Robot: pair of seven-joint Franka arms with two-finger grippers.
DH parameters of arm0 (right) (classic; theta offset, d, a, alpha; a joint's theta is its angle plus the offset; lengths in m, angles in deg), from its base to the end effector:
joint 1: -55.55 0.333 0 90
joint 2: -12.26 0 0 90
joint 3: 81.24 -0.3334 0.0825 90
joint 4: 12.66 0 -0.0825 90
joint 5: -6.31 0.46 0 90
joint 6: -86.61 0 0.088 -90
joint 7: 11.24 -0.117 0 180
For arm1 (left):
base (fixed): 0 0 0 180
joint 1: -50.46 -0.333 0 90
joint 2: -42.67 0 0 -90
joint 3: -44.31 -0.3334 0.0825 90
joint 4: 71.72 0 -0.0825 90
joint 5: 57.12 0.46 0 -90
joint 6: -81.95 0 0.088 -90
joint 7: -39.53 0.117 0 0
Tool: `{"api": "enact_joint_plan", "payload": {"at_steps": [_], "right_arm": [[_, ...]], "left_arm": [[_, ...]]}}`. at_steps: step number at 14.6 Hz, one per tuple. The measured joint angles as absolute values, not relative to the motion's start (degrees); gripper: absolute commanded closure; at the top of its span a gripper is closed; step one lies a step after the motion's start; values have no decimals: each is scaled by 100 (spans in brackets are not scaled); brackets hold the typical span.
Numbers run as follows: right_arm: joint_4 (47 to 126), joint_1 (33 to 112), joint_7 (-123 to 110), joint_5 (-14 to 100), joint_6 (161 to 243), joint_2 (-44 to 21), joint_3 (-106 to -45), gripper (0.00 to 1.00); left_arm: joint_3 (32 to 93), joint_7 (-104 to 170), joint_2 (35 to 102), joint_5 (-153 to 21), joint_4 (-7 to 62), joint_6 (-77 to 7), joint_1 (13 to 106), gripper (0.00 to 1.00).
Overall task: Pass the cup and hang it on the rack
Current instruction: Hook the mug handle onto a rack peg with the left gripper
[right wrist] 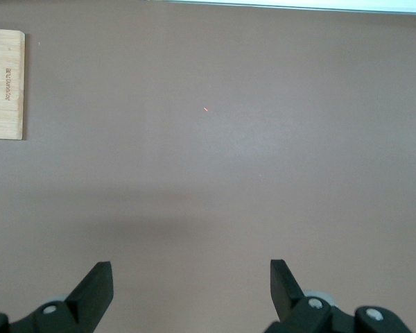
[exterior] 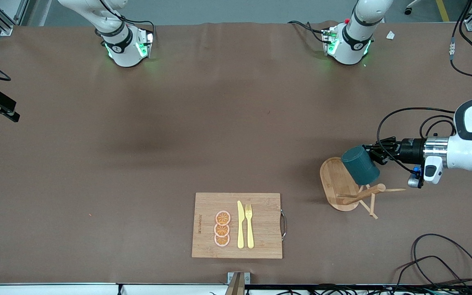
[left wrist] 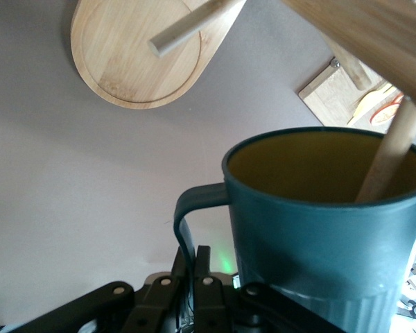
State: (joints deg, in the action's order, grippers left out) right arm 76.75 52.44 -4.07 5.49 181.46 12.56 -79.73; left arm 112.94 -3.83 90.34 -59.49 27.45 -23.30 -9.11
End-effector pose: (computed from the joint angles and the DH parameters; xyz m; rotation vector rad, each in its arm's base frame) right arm 0.6365 -0.0530 0.6489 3.1127 0.0700 0.1530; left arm 0.6902 -0.0221 0.3185 2.2857 0.7798 -0.6969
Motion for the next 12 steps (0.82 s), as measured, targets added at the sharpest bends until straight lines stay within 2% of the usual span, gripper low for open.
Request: {"api": "enact_joint_plan", "payload": {"at_steps": [2, 4, 7, 11, 12], "right_arm": [[7675, 5244, -407, 549, 18146, 1256, -7973, 0], [7675, 5244, -407, 549, 18146, 1256, -7973, 0], [7675, 5244, -407, 549, 18145, 1256, -7973, 0], [7675, 5244, -407, 549, 18145, 1256, -7973, 0], [7675, 5244, -407, 549, 18145, 1256, -7973, 0]], "left_arm": [[11256, -307, 9034, -5968, 2730, -2330, -911, 99], [11219, -250, 9039, -6046, 2719, -2335, -910, 93], [11214, -239, 9059, -6069, 2687, -2374, -906, 61], [11214, -240, 9061, -6094, 2573, -2377, -895, 34], [11214, -240, 9061, -6098, 2551, -2377, -894, 21]]}}
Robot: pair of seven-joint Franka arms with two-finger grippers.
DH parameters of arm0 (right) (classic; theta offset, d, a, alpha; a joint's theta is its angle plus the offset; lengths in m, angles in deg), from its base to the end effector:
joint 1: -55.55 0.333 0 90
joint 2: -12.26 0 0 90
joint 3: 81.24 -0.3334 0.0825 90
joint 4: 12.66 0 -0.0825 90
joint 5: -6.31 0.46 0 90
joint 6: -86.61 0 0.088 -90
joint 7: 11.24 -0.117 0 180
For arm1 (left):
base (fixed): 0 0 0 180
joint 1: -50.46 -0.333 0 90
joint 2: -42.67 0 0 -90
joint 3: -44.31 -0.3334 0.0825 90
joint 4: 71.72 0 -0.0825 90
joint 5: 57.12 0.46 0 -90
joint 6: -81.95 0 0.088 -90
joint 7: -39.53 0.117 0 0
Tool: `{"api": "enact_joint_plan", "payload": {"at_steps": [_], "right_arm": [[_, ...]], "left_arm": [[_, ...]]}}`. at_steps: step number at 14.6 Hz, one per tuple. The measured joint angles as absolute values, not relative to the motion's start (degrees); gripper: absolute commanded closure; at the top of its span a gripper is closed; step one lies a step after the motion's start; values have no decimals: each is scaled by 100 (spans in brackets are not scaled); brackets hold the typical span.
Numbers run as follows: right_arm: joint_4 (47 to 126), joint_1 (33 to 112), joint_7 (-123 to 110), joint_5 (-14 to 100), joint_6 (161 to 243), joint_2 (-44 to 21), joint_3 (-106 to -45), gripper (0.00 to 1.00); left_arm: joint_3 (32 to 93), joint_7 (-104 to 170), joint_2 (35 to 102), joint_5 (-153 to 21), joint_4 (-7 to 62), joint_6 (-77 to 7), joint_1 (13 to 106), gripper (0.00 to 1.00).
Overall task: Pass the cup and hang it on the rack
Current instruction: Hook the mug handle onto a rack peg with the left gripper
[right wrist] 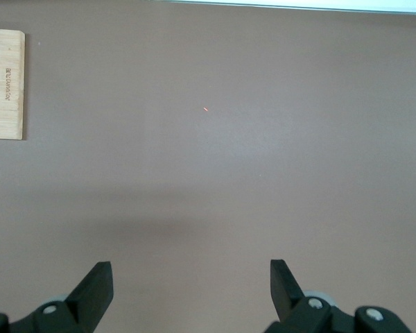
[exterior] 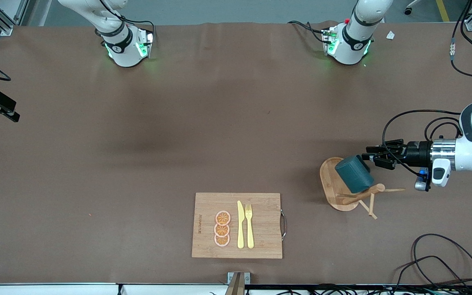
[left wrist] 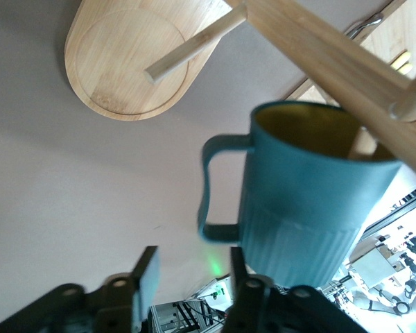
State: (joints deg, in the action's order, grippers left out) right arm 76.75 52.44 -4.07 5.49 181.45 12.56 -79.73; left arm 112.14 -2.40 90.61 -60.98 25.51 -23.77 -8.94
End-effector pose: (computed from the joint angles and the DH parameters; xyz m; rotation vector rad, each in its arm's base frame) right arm 0.6365 -0.0530 0.6488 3.1127 0.0700 0.1527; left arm 0.7014 -0.0074 0.3247 2.2506 0.7840 -0.6578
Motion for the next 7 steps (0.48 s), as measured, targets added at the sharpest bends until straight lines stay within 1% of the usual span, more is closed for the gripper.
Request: {"api": "enact_joint_plan", "payload": {"at_steps": [1, 2, 3, 4, 7], "right_arm": [[7675, 5244, -407, 549, 18145, 1256, -7973, 0], [7675, 5244, -406, 549, 18145, 1256, -7973, 0], [7675, 5244, -406, 549, 18145, 1256, -7973, 0], [7675, 5244, -407, 549, 18144, 1256, -7973, 0], [7675, 5244, -406, 549, 18144, 1256, -7973, 0]], "left_arm": [[11215, -241, 9061, -6099, 2529, -2377, -893, 19], [11217, -241, 9061, -6100, 2502, -2377, -893, 14], [11222, -244, 9061, -6101, 2469, -2377, -892, 3], [11230, -244, 9061, -6103, 2431, -2377, -892, 0], [11297, -360, 9059, -6106, 2236, -2309, -895, 0]]}}
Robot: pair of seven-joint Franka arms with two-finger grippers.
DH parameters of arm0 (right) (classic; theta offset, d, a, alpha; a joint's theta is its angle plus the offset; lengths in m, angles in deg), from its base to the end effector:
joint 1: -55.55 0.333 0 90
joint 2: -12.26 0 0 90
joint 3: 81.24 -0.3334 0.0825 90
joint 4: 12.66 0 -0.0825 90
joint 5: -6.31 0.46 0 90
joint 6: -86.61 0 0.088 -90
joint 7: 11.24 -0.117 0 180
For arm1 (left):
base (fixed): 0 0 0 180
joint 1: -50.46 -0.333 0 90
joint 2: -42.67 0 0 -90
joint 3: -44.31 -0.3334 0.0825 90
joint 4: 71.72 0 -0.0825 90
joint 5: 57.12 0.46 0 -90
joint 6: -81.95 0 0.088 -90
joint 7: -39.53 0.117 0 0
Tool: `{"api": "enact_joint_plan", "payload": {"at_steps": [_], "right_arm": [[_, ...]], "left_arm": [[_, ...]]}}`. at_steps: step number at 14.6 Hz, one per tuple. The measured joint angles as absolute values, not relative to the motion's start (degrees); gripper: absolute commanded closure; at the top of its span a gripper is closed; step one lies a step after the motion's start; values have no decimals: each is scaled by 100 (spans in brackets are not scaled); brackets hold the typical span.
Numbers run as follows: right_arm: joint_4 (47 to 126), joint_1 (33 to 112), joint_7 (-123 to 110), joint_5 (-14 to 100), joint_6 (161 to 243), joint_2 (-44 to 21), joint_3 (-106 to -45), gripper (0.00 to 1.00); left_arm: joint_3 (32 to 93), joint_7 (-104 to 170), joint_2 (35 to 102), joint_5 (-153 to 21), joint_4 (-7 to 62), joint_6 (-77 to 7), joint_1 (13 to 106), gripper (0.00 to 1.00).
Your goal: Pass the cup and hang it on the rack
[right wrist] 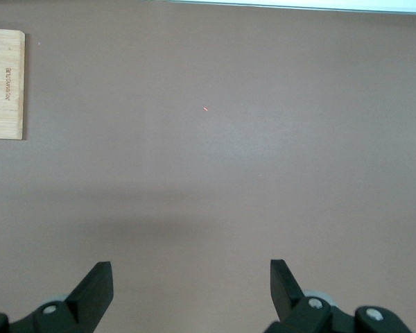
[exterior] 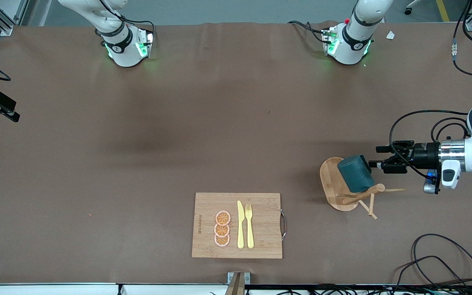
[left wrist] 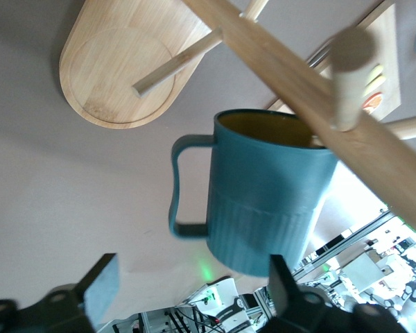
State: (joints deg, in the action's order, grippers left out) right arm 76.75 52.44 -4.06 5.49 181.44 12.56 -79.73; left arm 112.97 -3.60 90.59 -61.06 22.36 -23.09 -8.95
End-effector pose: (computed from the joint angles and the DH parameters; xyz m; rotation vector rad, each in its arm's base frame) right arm 0.6364 -0.0530 0.6488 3.1127 0.0703 0.1524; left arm 0.7149 0.0045 0.3512 2.2345 0.8068 -0.6124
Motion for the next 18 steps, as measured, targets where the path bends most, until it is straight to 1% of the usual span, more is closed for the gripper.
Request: {"api": "enact_joint_plan", "payload": {"at_steps": [4, 8, 11, 13, 15, 18], "right_arm": [[7676, 5244, -406, 549, 18144, 1256, -7973, 0], [7676, 5244, -406, 549, 18144, 1256, -7973, 0], [7677, 5244, -406, 549, 18143, 1256, -7973, 0], [7677, 5244, -406, 549, 18143, 1256, -7973, 0], [7677, 5244, -406, 549, 18143, 1256, -7973, 0], [7677, 5244, -406, 549, 18119, 1256, -7973, 0]], "left_arm": [[11746, -933, 9005, -6069, 1567, -1549, -907, 0], [12346, -1051, 8648, -5322, 990, -768, -911, 0], [13110, -983, 8594, -4070, 860, -384, -905, 0], [13606, -734, 8579, -3411, 858, -310, -885, 0], [13865, -453, 8542, -3183, 858, -287, -875, 0], [14050, -72, 8540, -2893, 857, -124, -875, 0]]}}
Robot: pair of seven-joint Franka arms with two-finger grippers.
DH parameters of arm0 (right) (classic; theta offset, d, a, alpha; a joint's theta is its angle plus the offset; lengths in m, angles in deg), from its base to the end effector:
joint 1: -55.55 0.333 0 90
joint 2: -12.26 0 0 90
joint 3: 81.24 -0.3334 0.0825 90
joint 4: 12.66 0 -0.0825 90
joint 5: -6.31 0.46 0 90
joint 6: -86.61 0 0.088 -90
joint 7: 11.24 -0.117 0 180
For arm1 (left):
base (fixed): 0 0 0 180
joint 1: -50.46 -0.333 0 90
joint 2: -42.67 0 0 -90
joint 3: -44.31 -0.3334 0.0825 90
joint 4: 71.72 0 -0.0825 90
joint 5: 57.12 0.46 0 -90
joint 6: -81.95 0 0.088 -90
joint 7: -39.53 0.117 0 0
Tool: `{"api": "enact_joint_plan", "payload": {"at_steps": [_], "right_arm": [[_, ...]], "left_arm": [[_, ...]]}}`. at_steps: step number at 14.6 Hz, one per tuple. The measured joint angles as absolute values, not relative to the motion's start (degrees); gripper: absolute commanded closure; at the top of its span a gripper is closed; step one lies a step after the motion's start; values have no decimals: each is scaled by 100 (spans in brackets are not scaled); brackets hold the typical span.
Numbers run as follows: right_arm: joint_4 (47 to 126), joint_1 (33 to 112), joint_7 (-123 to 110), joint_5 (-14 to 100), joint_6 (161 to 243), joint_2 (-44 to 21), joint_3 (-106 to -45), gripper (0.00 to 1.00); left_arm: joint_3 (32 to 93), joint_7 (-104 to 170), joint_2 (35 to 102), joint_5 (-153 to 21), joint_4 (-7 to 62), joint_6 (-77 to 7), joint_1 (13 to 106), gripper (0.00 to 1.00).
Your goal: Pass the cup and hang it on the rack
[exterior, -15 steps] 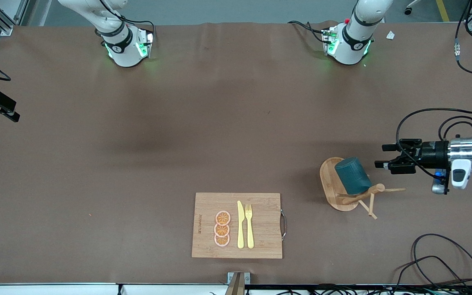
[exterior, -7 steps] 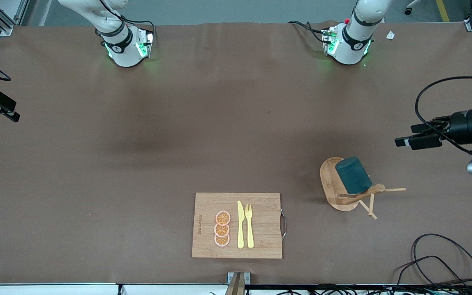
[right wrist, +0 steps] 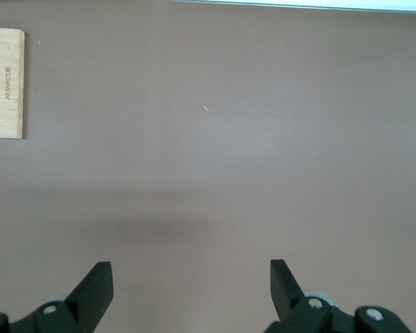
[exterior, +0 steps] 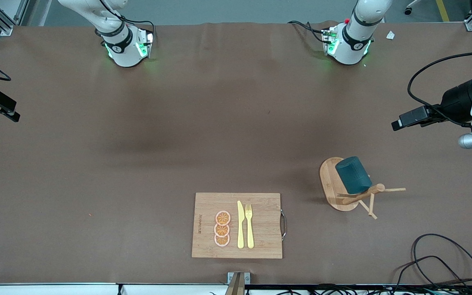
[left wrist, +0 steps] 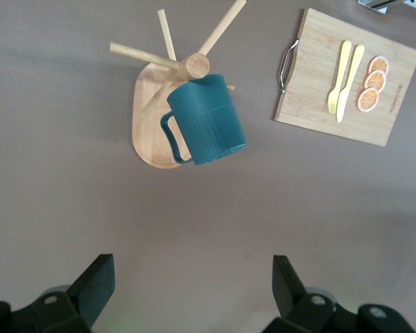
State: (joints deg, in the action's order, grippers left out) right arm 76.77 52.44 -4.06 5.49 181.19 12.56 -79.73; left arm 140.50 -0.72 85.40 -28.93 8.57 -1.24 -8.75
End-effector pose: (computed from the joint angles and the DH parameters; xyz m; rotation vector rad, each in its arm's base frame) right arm 0.6360 -0.0530 0.6482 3.1136 0.0703 0.1452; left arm 0.6639 -0.0895 0.6275 2.8686 0.2299 -0.1227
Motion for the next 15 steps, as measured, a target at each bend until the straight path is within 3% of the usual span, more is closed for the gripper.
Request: {"api": "enact_joint_plan", "payload": {"at_steps": [3, 5, 10, 15], "right_arm": [[7677, 5244, -406, 549, 18112, 1256, -7973, 0], [7677, 5244, -406, 549, 18108, 1256, -7974, 0], [7678, 5244, -406, 549, 18105, 1256, -7974, 0], [7679, 5244, -406, 549, 18104, 1256, -7975, 0]], "left_arm": [[14031, 417, 8421, -2687, 844, 88, -835, 0], [13488, 729, 8006, -2877, 639, 248, -490, 0], [11009, 1522, 6736, -3977, 59, 457, 1045, 0], [7690, 2466, 5525, -5317, -56, 461, 3069, 0]]}}
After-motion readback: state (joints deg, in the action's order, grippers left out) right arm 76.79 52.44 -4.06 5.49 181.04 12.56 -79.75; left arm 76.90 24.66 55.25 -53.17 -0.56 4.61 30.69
